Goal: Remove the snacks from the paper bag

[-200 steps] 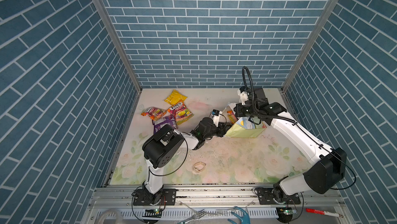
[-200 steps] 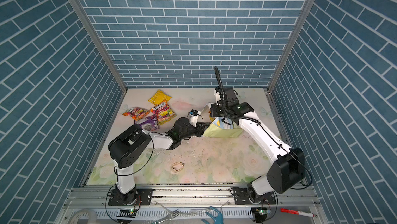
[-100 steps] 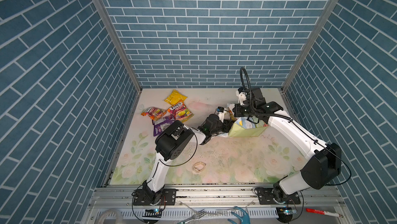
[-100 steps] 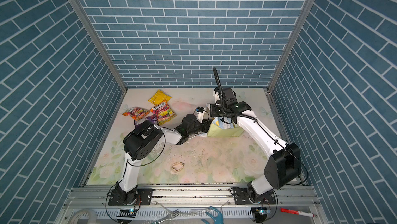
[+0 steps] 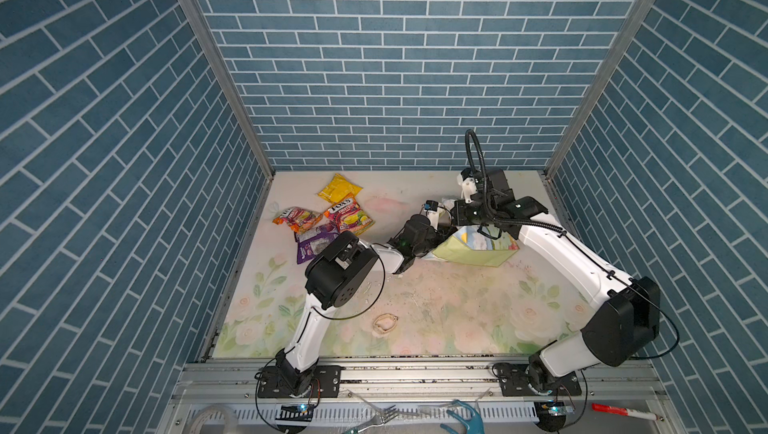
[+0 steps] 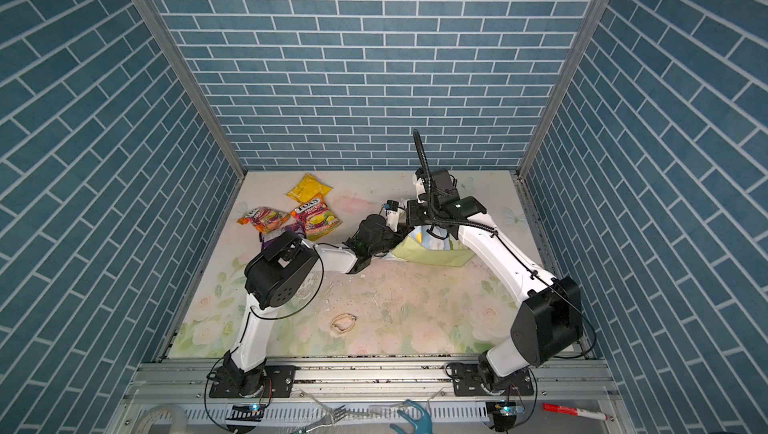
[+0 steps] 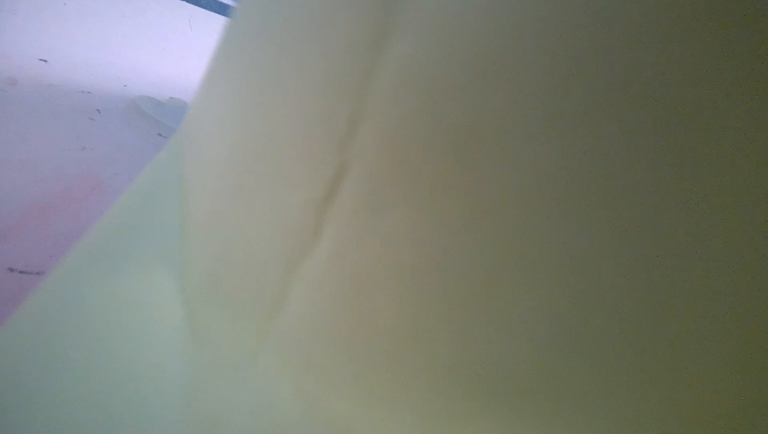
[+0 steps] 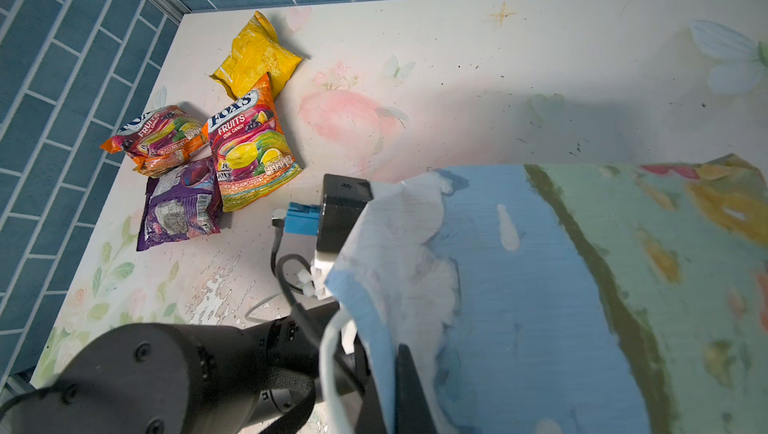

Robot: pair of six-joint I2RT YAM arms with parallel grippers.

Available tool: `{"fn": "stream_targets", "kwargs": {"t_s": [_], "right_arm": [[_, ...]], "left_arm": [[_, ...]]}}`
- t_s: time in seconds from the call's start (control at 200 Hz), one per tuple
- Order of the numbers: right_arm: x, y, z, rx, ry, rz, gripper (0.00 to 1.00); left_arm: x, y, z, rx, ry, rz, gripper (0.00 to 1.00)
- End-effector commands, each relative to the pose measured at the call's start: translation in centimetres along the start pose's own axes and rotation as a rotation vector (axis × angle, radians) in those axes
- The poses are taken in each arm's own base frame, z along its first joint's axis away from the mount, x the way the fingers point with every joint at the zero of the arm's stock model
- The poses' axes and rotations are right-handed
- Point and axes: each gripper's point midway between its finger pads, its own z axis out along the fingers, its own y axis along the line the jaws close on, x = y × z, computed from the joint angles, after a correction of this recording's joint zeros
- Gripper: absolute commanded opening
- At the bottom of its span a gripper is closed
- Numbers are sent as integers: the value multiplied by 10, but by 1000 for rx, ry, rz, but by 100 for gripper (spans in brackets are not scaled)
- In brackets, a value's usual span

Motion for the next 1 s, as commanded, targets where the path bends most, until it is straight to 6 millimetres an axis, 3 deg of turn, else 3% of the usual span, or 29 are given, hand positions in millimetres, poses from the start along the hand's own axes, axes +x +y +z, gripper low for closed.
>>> {"fn": "stream_targets", "kwargs": {"t_s": [0.0, 0.37, 0.51, 0.8, 0.995], "right_arm": [[-14, 15, -14, -52, -52, -9, 0], [-7, 2, -15, 18, -35, -35, 0], [-5, 0, -13, 21, -27, -37, 0], [-9, 1, -10, 27, -8, -21, 0], [-11, 12, -4, -19, 32, 24, 0]], "left_arm": [[12, 3, 4, -21, 50, 16, 0], [-29, -10, -45, -80, -14, 96, 0], [-36, -19, -56, -60, -40, 98, 0], [-31, -32, -68, 21, -106, 146, 0], [-8, -70, -74, 158, -120, 337, 0]]}}
